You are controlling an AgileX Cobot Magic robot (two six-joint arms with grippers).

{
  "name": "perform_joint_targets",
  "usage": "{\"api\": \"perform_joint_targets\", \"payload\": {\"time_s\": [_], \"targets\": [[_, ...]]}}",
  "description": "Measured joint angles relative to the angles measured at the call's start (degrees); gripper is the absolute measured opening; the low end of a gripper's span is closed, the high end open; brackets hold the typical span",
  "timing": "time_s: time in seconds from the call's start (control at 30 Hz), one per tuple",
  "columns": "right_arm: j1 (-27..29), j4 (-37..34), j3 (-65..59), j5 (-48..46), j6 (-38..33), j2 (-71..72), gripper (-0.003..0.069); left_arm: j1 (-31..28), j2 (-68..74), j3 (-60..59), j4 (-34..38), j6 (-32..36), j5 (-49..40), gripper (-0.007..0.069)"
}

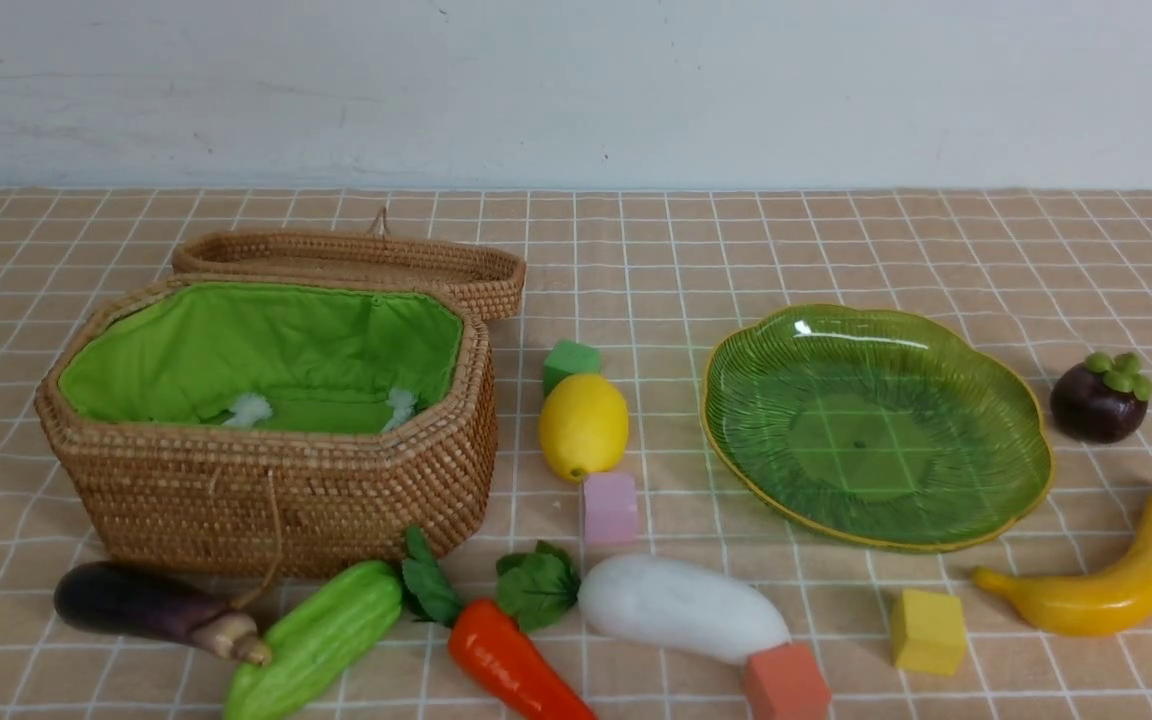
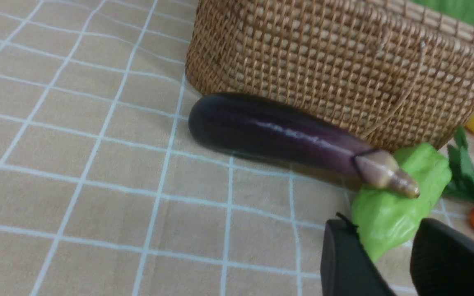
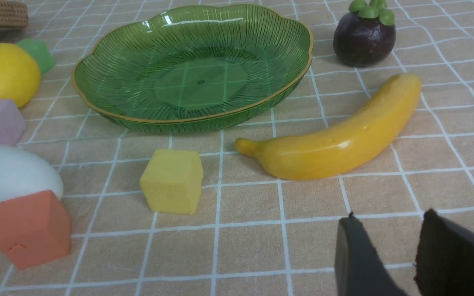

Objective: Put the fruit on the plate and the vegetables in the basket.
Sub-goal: Use the left arm to grab an eggplant and put it into the left basket

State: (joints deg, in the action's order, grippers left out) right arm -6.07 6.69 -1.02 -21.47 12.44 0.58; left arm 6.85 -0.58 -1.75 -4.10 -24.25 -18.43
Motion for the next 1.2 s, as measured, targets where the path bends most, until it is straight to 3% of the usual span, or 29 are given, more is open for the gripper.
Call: {"api": "perform_joint_targets", "payload": {"time_s": [0.2,0.37,0.5,0.53,0.57,0.8,0.97,1.1,1.2], "targets": [[0.0,0.0,0.0,0.0,0.0,0.0,0.0243,0.0,0.0,0.0,14.07,-10.82,9.85,0.0239],[0.0,0.0,0.0,0.0,0.0,0.0,0.0243,0.0,0.0,0.0,18.56,-13.51,16.37,0.0223],[0.0,0.0,0.0,0.0,0.0,0.0,0.0243,0.0,0.12,2.79,17.65,-12.34,14.93,0.0066],[0.0,0.0,0.0,0.0,0.0,0.0,0.0243,0.0,0.12,3.12,17.49,-12.16,14.93,0.0056],[0.0,0.0,0.0,0.0,0.0,0.0,0.0243,0.0,1.36,6.26,16.28,-10.47,11.32,-0.0006],[0.0,-1.32,-0.22,2.22,0.54,0.0,0.0243,0.0,11.62,18.58,15.64,0.46,-6.82,-0.0013],[0.0,-11.91,-0.42,12.54,7.92,0.0,0.0243,0.0,23.41,27.26,20.23,16.78,-24.6,-0.0013],[0.0,-16.56,-0.42,20.93,10.37,0.0,0.0234,0.0,30.15,29.19,24.42,26.66,-28.17,-0.0013],[0.0,-18.73,1.58,18.07,13.69,0.0,0.0209,0.0,34.03,29.47,26.91,33.07,-28.71,-0.0013]]}}
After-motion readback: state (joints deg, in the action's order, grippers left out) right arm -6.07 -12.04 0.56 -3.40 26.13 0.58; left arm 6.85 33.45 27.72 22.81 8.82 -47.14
